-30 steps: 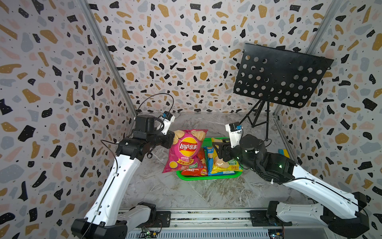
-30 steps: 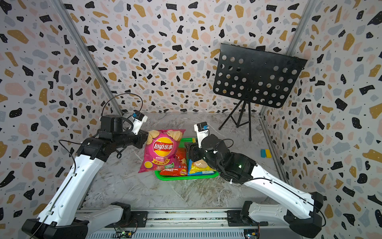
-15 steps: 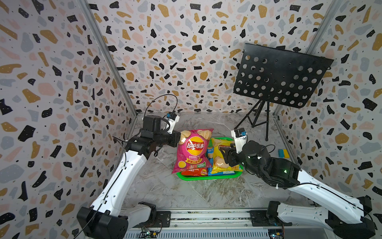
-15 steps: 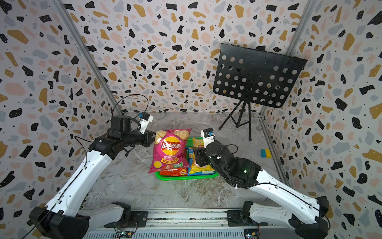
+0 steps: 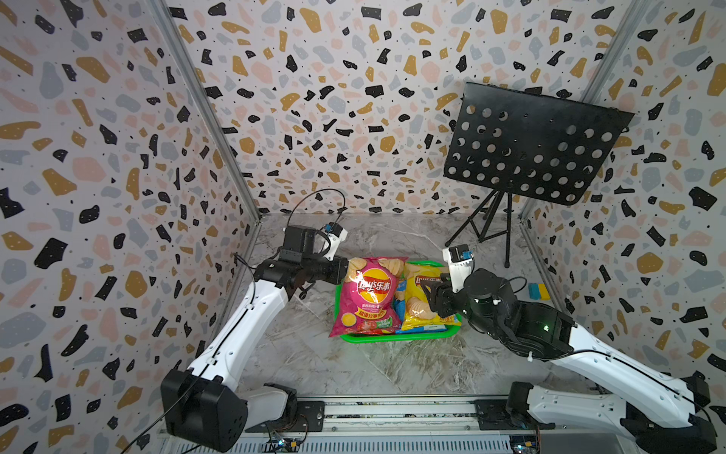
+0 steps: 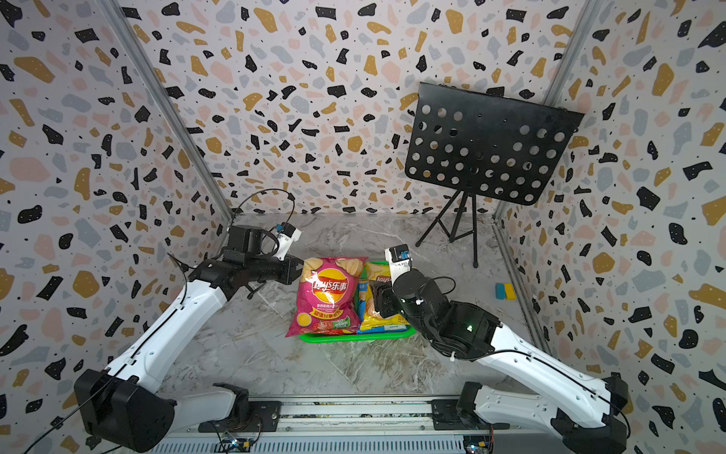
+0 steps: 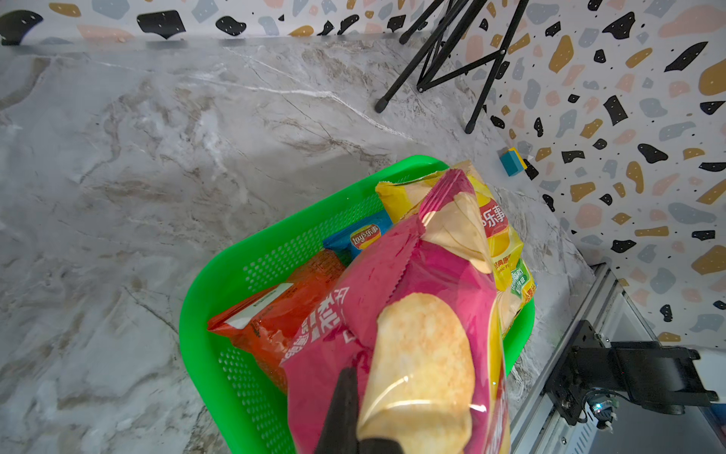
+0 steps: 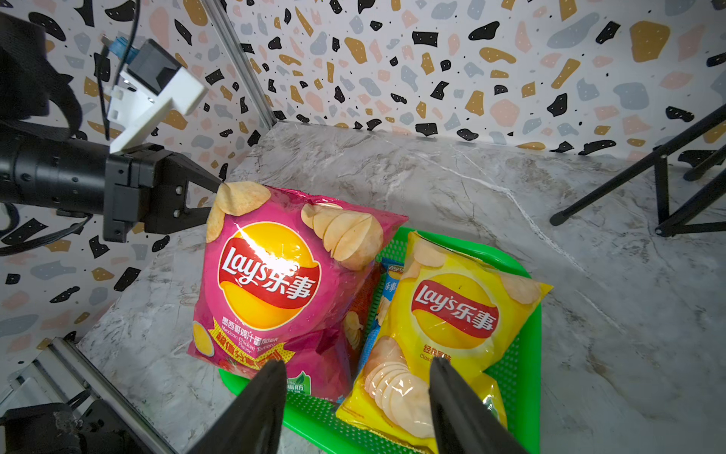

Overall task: Put the potato chips into the basket
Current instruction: Place the potato chip in the basket.

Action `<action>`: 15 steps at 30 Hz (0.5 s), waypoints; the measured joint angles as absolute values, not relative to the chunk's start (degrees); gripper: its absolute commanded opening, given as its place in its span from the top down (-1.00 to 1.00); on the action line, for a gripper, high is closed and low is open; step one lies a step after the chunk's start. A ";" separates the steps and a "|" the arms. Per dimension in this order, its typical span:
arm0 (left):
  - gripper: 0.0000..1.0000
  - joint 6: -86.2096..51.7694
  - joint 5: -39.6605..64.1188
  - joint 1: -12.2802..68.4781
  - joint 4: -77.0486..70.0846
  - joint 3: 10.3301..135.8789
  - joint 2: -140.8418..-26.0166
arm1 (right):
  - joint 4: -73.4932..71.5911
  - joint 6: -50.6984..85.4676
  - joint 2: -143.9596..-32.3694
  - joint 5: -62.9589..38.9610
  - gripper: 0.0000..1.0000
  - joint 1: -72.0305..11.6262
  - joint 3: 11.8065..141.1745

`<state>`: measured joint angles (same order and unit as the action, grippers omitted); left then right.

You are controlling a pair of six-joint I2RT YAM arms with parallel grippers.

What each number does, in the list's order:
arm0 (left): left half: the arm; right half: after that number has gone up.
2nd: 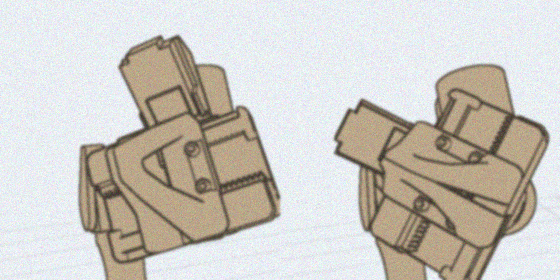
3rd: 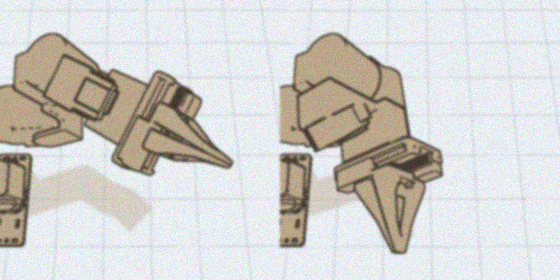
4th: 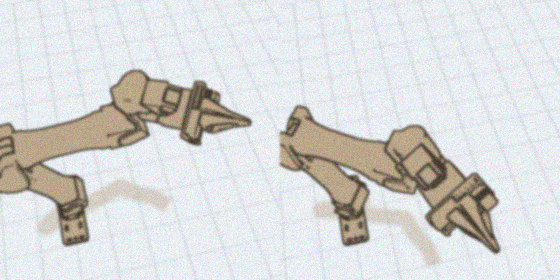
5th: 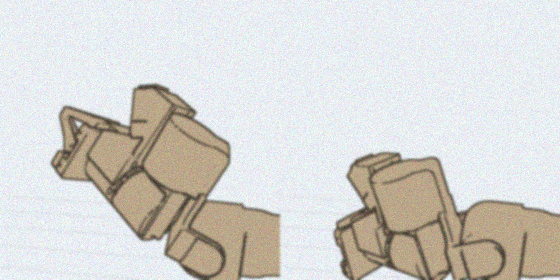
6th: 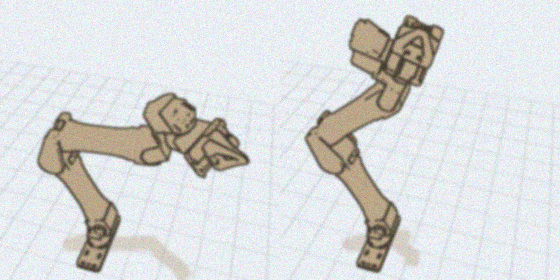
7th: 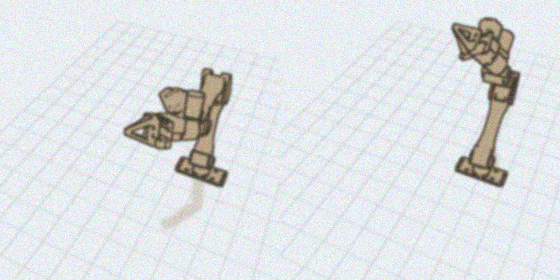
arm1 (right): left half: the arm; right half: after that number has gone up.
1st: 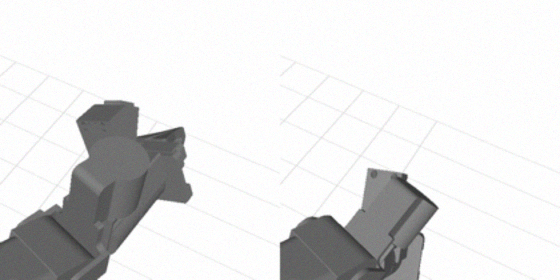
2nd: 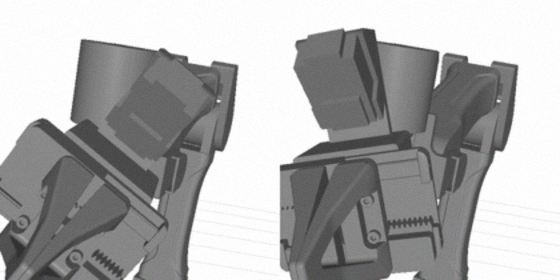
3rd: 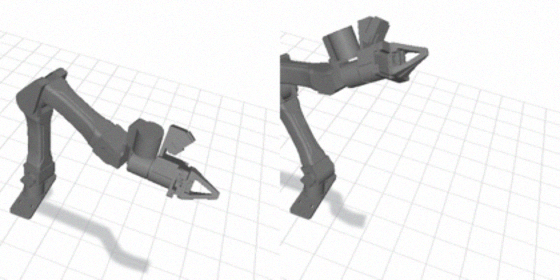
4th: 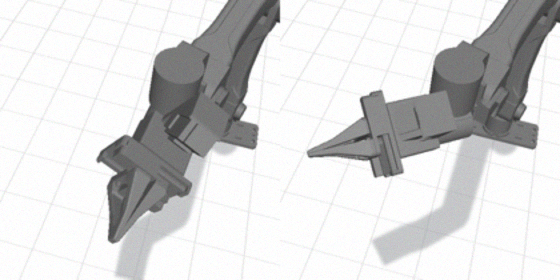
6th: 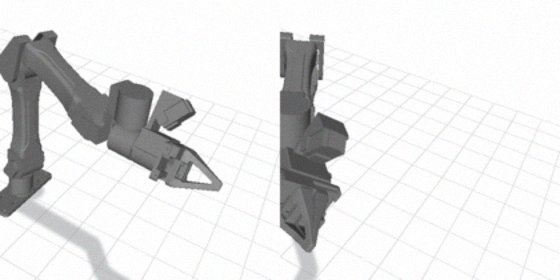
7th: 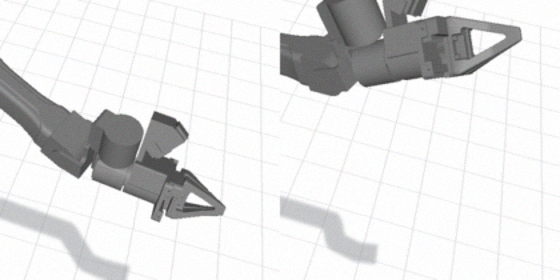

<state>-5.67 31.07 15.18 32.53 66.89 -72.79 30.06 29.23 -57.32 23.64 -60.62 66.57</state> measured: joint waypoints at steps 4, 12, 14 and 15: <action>0.65 -5.48 31.09 15.18 31.79 66.89 -73.73 | 30.09 29.32 -57.39 23.64 -0.25 -60.51 66.52; -0.65 0.78 24.03 15.18 31.59 66.92 -73.63 | 30.15 29.30 -57.87 23.53 -0.25 -60.31 66.52; -0.66 3.14 20.75 15.18 32.01 67.29 -72.86 | 30.26 29.28 -57.91 23.33 -0.25 -60.23 66.52; -0.66 4.47 19.27 15.18 32.32 67.79 -72.40 | 30.33 29.28 -57.93 23.14 -0.25 -60.18 66.52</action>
